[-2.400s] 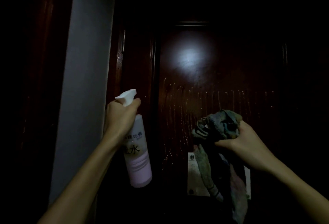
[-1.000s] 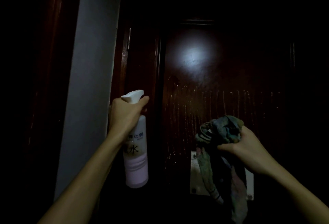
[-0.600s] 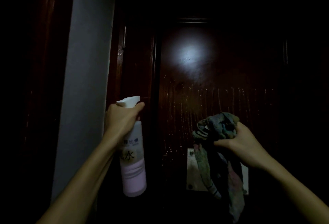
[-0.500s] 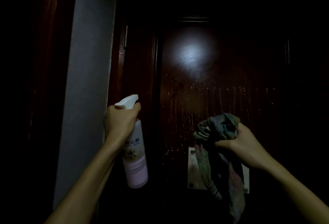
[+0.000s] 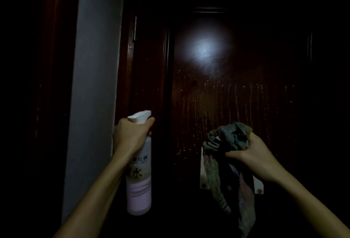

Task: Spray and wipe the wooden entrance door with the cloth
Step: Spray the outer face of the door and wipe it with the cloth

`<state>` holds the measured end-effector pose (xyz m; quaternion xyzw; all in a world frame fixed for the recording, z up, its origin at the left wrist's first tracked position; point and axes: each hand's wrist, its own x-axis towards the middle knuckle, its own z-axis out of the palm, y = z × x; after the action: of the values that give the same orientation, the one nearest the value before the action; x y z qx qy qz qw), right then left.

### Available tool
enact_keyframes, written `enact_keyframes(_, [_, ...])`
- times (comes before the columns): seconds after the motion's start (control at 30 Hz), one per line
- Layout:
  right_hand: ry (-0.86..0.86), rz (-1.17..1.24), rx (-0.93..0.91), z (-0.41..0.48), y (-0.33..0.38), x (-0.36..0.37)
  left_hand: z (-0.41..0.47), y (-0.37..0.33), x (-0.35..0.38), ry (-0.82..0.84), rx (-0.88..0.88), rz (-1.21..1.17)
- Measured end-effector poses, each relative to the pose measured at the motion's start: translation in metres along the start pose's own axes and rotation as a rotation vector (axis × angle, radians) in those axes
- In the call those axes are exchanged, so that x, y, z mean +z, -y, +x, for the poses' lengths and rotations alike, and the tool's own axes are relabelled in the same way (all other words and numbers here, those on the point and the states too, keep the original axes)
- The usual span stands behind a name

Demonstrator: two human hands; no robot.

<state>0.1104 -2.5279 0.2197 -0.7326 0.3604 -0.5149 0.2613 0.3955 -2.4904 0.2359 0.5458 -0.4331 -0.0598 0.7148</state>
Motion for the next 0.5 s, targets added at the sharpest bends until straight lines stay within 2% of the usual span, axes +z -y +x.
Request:
enact_keyframes(0.23, [0.001,0.000,0.015,0.001,-0.012,0.008,-0.008,0.020,0.004,0.001,-0.041,-0.039])
enact_keyframes(0.5, [-0.007,0.027,0.033,-0.002,-0.022,0.009,-0.015,0.044,0.003,-0.005,-0.036,0.055])
